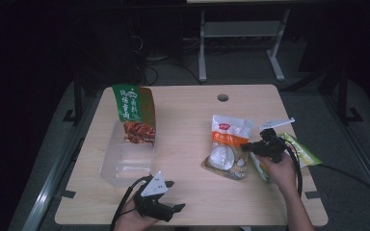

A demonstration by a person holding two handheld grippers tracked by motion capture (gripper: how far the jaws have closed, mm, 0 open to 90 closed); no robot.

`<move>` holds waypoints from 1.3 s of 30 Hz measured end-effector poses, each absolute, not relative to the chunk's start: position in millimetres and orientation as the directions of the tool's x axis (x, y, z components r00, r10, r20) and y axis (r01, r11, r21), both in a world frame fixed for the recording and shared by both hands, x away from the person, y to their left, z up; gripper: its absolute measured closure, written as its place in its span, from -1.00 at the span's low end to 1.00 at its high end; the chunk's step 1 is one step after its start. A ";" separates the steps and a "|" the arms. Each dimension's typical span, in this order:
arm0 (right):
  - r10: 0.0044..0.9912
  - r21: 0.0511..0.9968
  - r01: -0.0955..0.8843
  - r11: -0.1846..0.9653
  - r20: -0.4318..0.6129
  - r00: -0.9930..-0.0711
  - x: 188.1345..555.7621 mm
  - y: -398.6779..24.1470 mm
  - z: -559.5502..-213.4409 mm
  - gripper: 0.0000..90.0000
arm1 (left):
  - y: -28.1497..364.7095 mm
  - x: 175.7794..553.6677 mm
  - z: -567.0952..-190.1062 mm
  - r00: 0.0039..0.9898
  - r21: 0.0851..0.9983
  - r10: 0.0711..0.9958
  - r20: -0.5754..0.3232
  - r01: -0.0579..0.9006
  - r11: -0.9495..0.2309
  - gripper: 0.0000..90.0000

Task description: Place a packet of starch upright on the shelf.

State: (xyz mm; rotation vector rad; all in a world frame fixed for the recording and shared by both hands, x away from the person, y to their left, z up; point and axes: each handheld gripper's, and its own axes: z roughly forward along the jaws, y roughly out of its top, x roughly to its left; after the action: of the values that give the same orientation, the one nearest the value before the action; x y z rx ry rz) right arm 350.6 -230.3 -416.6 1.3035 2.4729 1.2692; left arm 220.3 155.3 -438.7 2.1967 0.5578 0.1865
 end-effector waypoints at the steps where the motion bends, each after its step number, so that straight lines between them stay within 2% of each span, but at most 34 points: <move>1: 0.706 0.703 0.647 0.295 0.296 -0.644 349.2 -229.7 -415.3 0.99 | 155.2 220.3 -438.7 0.890 0.770 0.453 -0.058 0.328 -0.547 -0.53; 16: 0.616 0.784 0.528 0.325 0.248 -0.748 326.2 -215.4 -391.3 1.00 | 152.4 221.7 -437.7 0.892 0.773 0.448 -0.064 0.328 -0.543 -0.50; 19: 0.591 0.790 0.508 0.344 0.238 -0.771 317.5 -209.8 -383.2 1.00 | 147.8 222.5 -433.6 0.892 0.777 0.449 -0.054 0.319 -0.542 -0.50; 22: 0.563 0.794 0.460 0.397 0.185 -0.806 307.8 -202.6 -377.0 1.00 | 139.6 226.4 -429.9 0.895 0.774 0.443 -0.043 0.310 -0.551 -0.49; 27: 0.501 0.798 0.406 0.445 0.153 -0.852 293.3 -202.0 -375.5 1.00 | 117.2 244.4 -430.0 0.891 0.777 0.450 -0.062 0.326 -0.538 -0.48; 33: 0.506 0.799 0.408 0.441 0.154 -0.849 290.9 -213.2 -379.8 1.00 | 89.1 273.2 -428.5 0.882 0.779 0.465 -0.077 0.345 -0.523 -0.46; 39: 0.511 0.800 0.420 0.428 0.169 -0.843 294.6 -219.6 -384.2 1.00 | 78.1 305.5 -431.1 0.852 0.768 0.503 -0.146 0.418 -0.486 -0.30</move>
State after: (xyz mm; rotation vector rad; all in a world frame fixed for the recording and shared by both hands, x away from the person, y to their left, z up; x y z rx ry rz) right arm 294.6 -219.6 -384.2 0.8404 2.5697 1.3958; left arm 305.5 78.1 -431.1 2.1461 0.6676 0.1228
